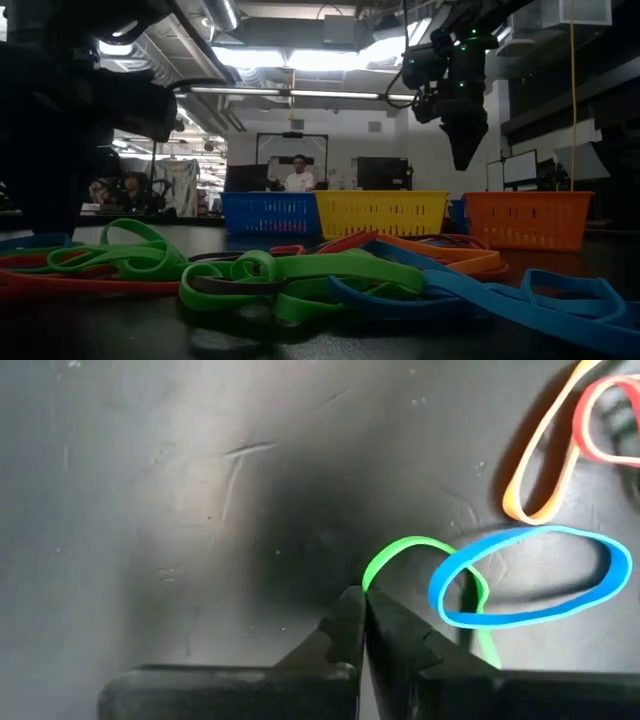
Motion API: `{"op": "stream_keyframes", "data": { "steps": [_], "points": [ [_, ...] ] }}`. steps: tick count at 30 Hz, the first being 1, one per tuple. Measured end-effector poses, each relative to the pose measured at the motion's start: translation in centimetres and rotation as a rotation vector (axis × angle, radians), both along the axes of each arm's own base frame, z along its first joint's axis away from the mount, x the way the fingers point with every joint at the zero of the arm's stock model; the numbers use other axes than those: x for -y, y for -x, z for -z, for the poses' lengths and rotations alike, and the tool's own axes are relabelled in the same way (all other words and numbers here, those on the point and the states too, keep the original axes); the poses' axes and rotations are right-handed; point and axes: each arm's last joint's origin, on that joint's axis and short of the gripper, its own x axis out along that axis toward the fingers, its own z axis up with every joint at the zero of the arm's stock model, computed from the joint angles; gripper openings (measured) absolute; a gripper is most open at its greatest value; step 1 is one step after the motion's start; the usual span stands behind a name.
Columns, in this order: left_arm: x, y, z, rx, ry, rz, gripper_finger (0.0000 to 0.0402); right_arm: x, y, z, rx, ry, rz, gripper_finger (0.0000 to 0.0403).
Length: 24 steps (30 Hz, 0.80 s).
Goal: Sort rubber bands into baskets
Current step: Put the green rubber band into the right blue basket
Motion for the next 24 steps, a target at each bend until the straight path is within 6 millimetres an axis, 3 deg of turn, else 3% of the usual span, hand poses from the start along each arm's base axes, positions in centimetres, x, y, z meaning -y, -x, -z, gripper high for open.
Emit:
{"op": "stream_keyframes", "data": {
  "steps": [15,24],
  "points": [
    [-1.9,-1.7,-1.2,0.185,-0.079,0.031,0.0001,0.1,-1.6,-0.4,0.267,-0.128,-0.058,0.0138],
    [-5.1,-4.2,-2.2,0.379,-0.198,0.064,0.0001,-2.2,-4.4,-0.9,0.397,-0.089,-0.192,0.0138]
  ]
}}
